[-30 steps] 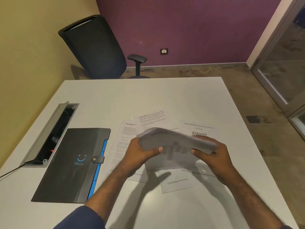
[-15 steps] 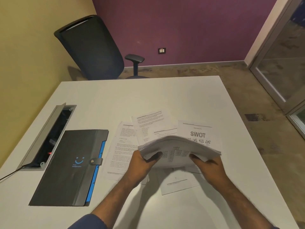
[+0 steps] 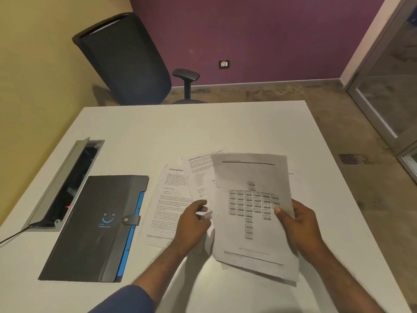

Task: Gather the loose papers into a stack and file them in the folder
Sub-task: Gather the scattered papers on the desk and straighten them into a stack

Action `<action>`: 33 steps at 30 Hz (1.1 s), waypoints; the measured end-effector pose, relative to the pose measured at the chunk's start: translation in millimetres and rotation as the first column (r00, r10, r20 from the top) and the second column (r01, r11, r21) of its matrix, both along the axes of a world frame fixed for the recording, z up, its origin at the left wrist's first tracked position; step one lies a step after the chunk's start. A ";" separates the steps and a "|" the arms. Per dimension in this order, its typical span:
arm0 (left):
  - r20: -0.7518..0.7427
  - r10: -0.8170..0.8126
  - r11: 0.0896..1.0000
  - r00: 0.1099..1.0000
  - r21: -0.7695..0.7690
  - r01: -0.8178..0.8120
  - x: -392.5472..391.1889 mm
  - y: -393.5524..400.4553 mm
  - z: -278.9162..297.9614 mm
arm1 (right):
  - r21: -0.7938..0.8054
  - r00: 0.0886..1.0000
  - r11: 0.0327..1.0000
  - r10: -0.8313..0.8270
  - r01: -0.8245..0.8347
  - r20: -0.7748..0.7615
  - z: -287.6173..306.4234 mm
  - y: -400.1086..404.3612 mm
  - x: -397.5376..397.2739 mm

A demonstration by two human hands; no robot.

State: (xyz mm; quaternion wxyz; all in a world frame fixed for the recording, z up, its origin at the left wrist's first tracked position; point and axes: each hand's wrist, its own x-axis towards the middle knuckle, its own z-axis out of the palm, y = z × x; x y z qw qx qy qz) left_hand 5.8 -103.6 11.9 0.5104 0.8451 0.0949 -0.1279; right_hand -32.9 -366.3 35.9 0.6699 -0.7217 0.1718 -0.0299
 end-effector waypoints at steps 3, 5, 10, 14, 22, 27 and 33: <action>-0.041 0.062 0.988 0.997 0.146 -0.056 7.4 5.0 -18.3 | -0.001 0.997 0.997 -0.071 0.071 -0.019 -2.0 -10.8 8.7; -0.075 0.072 0.981 0.995 0.183 -0.057 12.3 2.3 -28.2 | -0.006 0.993 0.994 -0.107 0.107 -0.040 -4.8 -19.0 12.5; -0.016 -0.017 0.921 1.000 0.389 0.022 27.5 -26.5 -34.4 | -0.030 0.984 0.992 -0.127 0.125 -0.125 -13.9 -31.7 19.0; -0.084 0.004 0.894 0.996 0.447 0.035 44.1 -52.7 -30.4 | -0.050 0.977 0.990 -0.136 0.130 -0.167 -21.2 -29.4 23.7; -0.116 0.183 0.959 0.976 0.239 -0.151 57.8 -51.5 -55.4 | -0.098 0.967 0.989 -0.126 0.107 -0.221 -29.4 -26.0 23.6; -0.003 0.290 0.939 0.957 0.197 -0.284 77.2 -16.7 -53.0 | -0.148 0.961 0.985 -0.121 0.085 -0.248 -34.3 -25.7 27.4; -0.057 0.265 0.896 0.962 0.383 -0.225 96.6 0.4 -54.5 | -0.214 0.948 0.977 -0.085 0.018 -0.306 -42.9 -21.3 30.6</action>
